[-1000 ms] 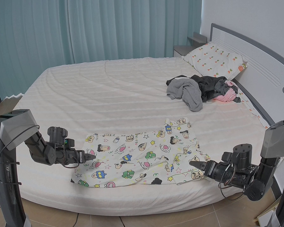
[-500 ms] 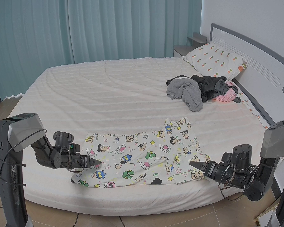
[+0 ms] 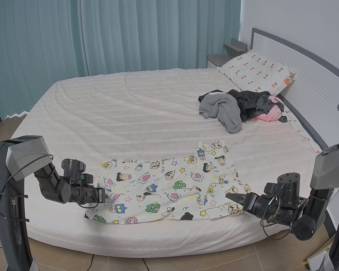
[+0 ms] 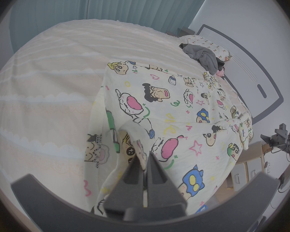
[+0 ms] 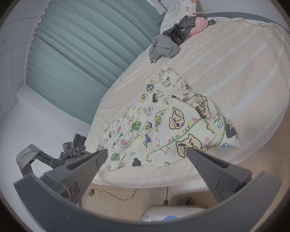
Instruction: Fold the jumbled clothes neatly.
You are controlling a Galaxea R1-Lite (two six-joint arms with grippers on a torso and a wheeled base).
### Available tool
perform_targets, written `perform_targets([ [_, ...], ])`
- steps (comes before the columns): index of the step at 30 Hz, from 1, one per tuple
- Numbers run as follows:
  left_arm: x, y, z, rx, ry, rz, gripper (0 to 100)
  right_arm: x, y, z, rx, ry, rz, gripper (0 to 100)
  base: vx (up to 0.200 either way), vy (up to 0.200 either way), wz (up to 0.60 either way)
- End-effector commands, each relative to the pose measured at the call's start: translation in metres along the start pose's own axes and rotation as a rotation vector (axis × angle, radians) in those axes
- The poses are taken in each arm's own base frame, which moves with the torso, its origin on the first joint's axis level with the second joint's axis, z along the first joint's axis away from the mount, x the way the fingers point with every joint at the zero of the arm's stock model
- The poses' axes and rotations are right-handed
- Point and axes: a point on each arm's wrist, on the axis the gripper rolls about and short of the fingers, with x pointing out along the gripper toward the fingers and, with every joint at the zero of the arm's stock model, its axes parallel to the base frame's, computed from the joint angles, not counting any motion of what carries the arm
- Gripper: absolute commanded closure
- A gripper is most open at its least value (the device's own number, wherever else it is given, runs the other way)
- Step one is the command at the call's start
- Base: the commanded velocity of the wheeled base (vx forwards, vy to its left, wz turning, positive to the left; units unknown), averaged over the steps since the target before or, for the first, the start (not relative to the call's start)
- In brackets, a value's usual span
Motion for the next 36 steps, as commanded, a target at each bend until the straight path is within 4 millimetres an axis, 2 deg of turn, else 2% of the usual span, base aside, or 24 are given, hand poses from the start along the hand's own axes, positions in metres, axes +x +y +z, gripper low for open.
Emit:
perform_targets([
  [1,-0.01,-0.002,0.006,0.005,-0.023,0.0,100,0.0,0.0,0.0,0.001,0.002,-0.001,0,0.0,0.0,0.0],
  [11,-0.027,-0.006,-0.001,-0.006,0.001,0.012,100,-0.001,-0.001,-0.002,0.002,0.02,0.006,0,0.0,0.0,0.0],
  [21,-0.049,-0.008,0.001,-0.029,0.037,0.026,100,-0.001,-0.002,-0.002,0.003,0.022,0.006,0,0.0,0.0,0.0],
  [36,-0.045,-0.004,-0.008,-0.04,0.075,0.037,100,0.0,-0.003,-0.003,0.005,0.027,0.001,0,0.0,0.0,0.0],
])
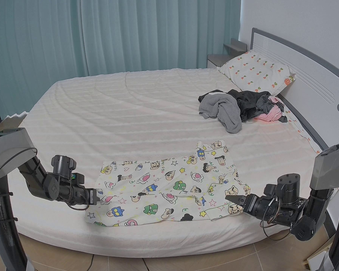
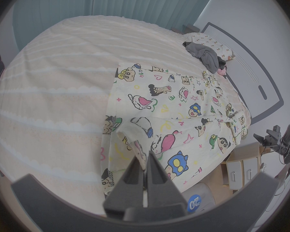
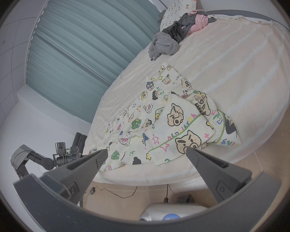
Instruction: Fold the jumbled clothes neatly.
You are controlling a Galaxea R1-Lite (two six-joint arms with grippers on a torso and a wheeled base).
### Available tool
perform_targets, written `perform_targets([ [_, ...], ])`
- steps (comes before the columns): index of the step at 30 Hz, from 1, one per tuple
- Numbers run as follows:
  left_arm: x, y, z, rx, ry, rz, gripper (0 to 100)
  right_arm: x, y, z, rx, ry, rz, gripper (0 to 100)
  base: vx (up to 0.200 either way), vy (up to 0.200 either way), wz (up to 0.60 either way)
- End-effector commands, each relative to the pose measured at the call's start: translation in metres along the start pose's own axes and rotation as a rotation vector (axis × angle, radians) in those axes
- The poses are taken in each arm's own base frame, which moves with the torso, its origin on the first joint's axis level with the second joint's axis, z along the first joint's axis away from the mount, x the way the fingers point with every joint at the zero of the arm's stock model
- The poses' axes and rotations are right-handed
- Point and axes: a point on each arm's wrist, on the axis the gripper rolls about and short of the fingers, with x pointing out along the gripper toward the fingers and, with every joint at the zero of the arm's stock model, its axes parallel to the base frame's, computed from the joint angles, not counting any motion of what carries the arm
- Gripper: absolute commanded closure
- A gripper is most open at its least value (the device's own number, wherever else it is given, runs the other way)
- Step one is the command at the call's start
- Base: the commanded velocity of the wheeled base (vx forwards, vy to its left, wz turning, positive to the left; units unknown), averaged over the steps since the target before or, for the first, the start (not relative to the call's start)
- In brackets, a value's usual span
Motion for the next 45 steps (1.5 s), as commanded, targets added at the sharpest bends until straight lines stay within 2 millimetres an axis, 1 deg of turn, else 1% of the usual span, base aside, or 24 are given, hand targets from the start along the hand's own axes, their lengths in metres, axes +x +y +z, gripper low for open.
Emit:
perform_targets([
  [1,0.0,0.001,-0.002,-0.003,0.004,0.001,100,0.0,-0.001,-0.001,0.001,0.005,-0.004,0,0.0,0.0,0.0],
  [7,0.002,0.003,-0.002,-0.009,0.005,0.005,100,0.0,-0.001,-0.001,0.001,0.006,-0.005,0,0.0,0.0,0.0],
  [8,0.003,0.004,-0.003,-0.01,0.008,0.005,0,0.0,-0.001,-0.001,0.001,0.006,-0.005,0,0.0,0.0,0.0],
  [18,0.006,0.004,-0.004,-0.011,0.012,-0.003,0,0.0,-0.002,-0.002,0.004,0.009,-0.009,0,0.0,0.0,0.0],
  [35,0.011,0.001,0.012,0.016,-0.065,-0.01,0,0.001,-0.004,-0.003,0.005,0.013,-0.016,0,0.0,0.0,0.0],
  [43,0.024,0.005,0.004,0.007,-0.029,-0.006,0,0.001,-0.004,-0.003,0.005,0.013,-0.016,0,0.0,0.0,0.0],
  [44,0.028,0.008,0.002,0.001,-0.018,-0.002,100,0.001,-0.004,-0.003,0.005,0.013,-0.016,0,0.0,0.0,0.0],
  [45,0.029,0.008,0.001,0.0,-0.015,-0.002,100,0.001,-0.004,-0.003,0.005,0.013,-0.016,0,0.0,0.0,0.0],
])
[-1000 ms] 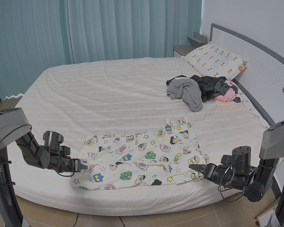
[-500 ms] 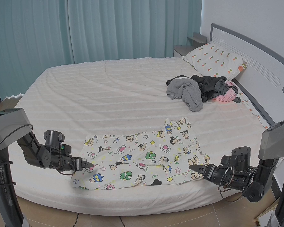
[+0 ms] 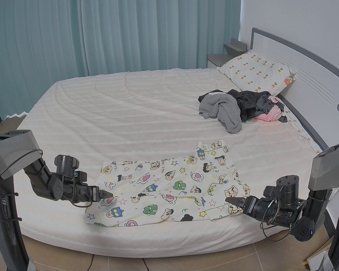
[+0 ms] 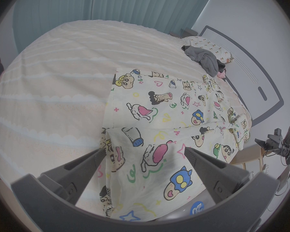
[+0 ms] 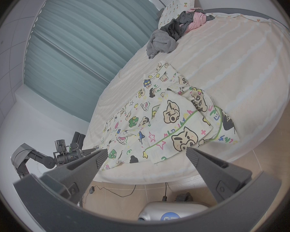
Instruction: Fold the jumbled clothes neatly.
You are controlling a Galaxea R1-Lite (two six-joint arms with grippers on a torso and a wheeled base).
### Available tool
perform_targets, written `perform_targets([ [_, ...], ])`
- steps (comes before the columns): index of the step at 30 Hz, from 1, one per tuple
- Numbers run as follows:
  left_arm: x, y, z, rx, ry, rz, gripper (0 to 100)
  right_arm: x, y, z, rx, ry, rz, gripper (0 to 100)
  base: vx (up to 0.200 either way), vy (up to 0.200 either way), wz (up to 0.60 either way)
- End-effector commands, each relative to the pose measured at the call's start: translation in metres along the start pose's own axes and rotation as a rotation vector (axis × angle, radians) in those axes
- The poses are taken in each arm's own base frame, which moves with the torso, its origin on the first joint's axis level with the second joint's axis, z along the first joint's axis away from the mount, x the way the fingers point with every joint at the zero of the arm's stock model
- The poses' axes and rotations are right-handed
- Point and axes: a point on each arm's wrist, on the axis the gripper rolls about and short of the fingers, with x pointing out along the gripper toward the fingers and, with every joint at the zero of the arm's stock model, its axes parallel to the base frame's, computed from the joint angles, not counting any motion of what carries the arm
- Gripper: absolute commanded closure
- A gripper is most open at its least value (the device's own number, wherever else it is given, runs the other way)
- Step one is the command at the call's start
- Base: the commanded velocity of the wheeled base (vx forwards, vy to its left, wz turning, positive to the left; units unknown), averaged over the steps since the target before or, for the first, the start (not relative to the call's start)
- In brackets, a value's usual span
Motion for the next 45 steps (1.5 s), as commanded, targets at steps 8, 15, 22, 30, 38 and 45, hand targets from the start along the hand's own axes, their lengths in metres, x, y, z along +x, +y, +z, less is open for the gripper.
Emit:
perform_targets([
  [8,0.007,0.006,-0.006,-0.014,0.02,0.01,100,0.0,0.0,0.0,-0.001,0.002,0.0,0,0.0,0.0,0.0],
  [15,-0.004,0.005,-0.005,-0.017,0.011,0.012,100,0.0,0.0,0.0,-0.001,0.002,0.0,0,0.0,0.0,0.0],
  [22,-0.013,0.004,-0.004,-0.02,0.0,0.016,100,0.0,0.0,-0.001,0.0,0.003,-0.001,0,0.0,0.0,0.0],
  [30,-0.011,0.008,-0.009,-0.029,0.019,0.02,100,0.0,0.0,-0.001,0.001,0.003,-0.001,0,0.0,0.0,0.0],
  [38,-0.013,0.007,-0.016,-0.035,0.036,0.021,0,0.001,0.0,-0.001,-0.001,0.005,-0.001,0,0.0,0.0,0.0],
  [45,-0.015,0.009,-0.012,-0.035,0.02,0.022,0,0.0,0.0,-0.002,0.0,0.008,-0.002,0,0.0,0.0,0.0],
])
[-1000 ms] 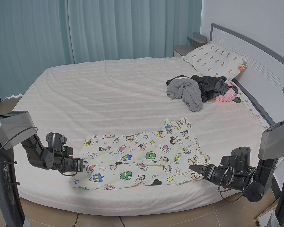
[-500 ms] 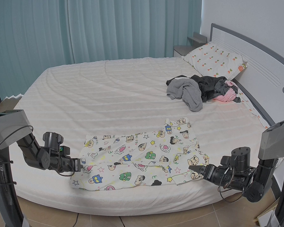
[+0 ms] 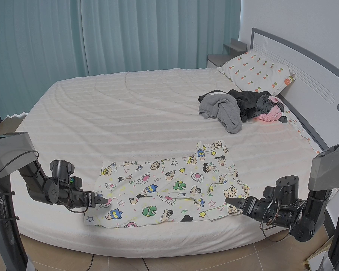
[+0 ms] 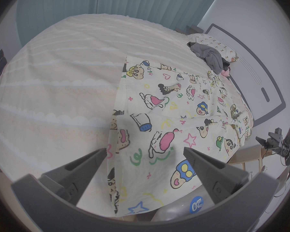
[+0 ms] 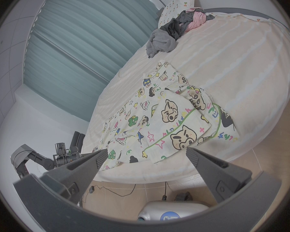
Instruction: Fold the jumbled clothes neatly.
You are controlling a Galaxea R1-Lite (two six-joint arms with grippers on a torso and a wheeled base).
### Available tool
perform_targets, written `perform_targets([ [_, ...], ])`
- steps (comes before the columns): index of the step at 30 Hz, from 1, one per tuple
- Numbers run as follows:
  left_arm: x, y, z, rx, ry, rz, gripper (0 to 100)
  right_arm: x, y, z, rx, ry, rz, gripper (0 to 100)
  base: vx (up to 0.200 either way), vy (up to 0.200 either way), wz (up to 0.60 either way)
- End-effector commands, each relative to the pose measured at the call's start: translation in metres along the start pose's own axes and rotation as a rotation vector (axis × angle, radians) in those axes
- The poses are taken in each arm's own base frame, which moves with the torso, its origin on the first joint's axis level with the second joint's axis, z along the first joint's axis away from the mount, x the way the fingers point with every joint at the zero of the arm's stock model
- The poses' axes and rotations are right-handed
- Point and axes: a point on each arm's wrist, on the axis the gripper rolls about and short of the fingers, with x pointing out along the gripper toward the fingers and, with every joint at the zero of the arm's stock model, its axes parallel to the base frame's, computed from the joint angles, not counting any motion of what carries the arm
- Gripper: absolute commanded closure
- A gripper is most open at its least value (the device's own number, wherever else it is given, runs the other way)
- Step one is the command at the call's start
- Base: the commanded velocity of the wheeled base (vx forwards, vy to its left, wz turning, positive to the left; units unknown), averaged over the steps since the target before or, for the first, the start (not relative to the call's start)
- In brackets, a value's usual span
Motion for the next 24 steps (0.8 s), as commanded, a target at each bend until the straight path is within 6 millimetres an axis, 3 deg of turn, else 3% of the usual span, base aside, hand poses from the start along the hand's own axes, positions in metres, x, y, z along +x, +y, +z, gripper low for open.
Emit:
perform_targets([
  [1,-0.0017,-0.0004,0.0026,0.001,-0.012,-0.002,0,0.0004,-0.0004,-0.0005,0.0,0.002,-0.001,0,0.0,0.0,0.0],
  [13,-0.0007,-0.0026,0.0012,0.005,-0.005,-0.005,0,0.0008,-0.0011,-0.0005,0.001,0.002,-0.003,0,0.0,0.0,0.0],
  [14,-0.0007,-0.0026,0.0012,0.005,-0.005,-0.005,100,0.0006,-0.0008,-0.0003,0.001,0.001,-0.002,0,0.0,0.0,0.0],
  [24,-0.0081,-0.0029,0.0025,0.005,-0.016,-0.001,100,0.0007,-0.0005,-0.0006,0.0,0.002,-0.001,0,0.0,0.0,0.0],
])
